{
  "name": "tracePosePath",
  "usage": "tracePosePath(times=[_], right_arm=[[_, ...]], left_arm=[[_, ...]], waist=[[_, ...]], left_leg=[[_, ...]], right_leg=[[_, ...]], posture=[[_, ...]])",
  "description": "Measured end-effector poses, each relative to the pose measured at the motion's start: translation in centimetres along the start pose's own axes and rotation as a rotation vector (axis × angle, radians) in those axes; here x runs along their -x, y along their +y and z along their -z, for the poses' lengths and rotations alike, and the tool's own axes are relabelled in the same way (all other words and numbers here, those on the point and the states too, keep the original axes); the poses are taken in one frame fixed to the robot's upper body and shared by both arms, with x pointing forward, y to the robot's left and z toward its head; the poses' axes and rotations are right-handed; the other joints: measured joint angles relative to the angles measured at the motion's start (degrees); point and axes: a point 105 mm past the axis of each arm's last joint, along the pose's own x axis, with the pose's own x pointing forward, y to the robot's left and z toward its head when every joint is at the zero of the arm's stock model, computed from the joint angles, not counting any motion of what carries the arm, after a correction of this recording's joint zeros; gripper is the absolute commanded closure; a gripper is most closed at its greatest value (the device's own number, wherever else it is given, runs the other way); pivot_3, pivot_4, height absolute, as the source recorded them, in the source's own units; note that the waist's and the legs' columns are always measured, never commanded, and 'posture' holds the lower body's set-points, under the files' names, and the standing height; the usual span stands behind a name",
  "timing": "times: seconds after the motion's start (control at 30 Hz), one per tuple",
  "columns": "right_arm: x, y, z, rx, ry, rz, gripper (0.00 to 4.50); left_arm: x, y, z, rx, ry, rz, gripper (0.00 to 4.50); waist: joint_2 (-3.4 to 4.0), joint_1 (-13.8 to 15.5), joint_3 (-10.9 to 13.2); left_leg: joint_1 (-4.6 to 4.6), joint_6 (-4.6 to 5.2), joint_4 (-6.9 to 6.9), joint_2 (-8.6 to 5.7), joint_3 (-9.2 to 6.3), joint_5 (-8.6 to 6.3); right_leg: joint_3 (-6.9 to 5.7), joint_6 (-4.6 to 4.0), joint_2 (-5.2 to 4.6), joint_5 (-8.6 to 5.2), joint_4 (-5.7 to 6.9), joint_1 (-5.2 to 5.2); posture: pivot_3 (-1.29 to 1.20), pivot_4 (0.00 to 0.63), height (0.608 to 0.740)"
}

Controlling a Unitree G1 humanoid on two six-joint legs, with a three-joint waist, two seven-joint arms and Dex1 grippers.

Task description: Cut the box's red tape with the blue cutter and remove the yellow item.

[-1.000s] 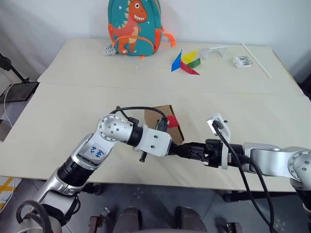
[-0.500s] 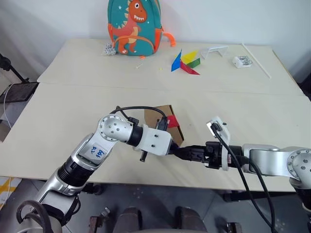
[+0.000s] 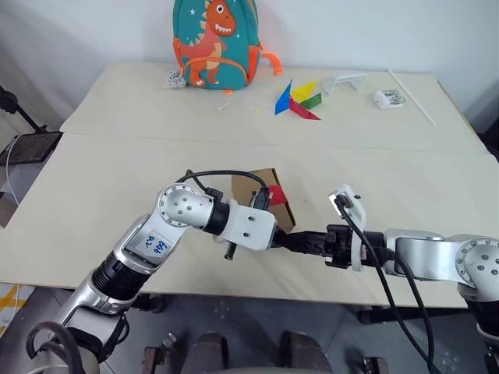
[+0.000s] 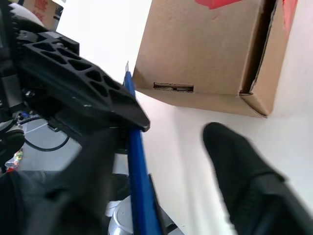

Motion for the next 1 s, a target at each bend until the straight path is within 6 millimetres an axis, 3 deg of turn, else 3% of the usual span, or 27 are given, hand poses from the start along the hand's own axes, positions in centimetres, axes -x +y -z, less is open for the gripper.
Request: tracePosePath(times=[0.13,0.17,0.43,0.63,0.8,1.0], right_arm=[[-0.1,0.5,0.0,-0.009,-0.002,-0.03,4.1],[-0.1,0.4,-0.1,-0.012,-0.007,-0.03,4.23],[-0.1,0.3,-0.2,-0.019,-0.01,-0.033,4.23],[-0.1,0.3,-0.2,-0.011,0.0,-0.031,4.4],[-0.1,0.3,-0.2,-0.009,0.004,-0.03,4.4],[0.0,0.3,-0.3,-0.008,0.0,-0.03,4.4]], left_arm=[[0.0,0.0,0.0,0.0,0.004,-0.002,4.07],[0.0,0.1,0.0,-0.003,0.005,-0.007,4.07],[0.0,0.2,0.1,-0.006,0.01,-0.014,4.07],[0.0,0.6,-0.4,0.058,-0.04,-0.039,2.22],[1.3,1.2,-1.0,0.138,-0.115,-0.067,0.72],[4.7,1.8,-0.3,0.204,-0.113,-0.102,0.69]], waist=[[0.0,0.0,0.0],[0.0,0.0,0.0],[0.0,0.0,0.0],[0.0,0.0,0.0],[0.0,0.0,0.0],[0.0,0.0,0.0]], left_leg=[[0.0,0.0,0.0,0.0,0.0,0.0],[0.0,0.0,0.0,0.0,0.0,0.0],[0.0,0.01,0.0,0.0,0.0,-0.01],[0.0,0.01,0.0,0.0,-0.01,-0.01],[0.0,0.01,0.0,0.01,-0.01,-0.01],[0.0,0.01,0.0,0.01,-0.01,-0.01]], right_leg=[[0.0,0.0,0.0,0.0,0.0,0.0],[0.0,0.0,0.0,0.0,0.0,0.0],[0.0,0.0,0.0,0.0,0.0,0.0],[0.0,0.0,0.0,0.0,0.01,0.0],[0.0,0.0,0.0,0.0,0.0,0.0],[0.0,0.0,0.0,0.0,0.01,-0.01]], posture=[[0.0,0.15,0.74],[0.0,0.15,0.74],[0.0,0.15,0.74],[0.0,0.15,0.74],[0.0,0.15,0.74],[0.0,0.15,0.74]])
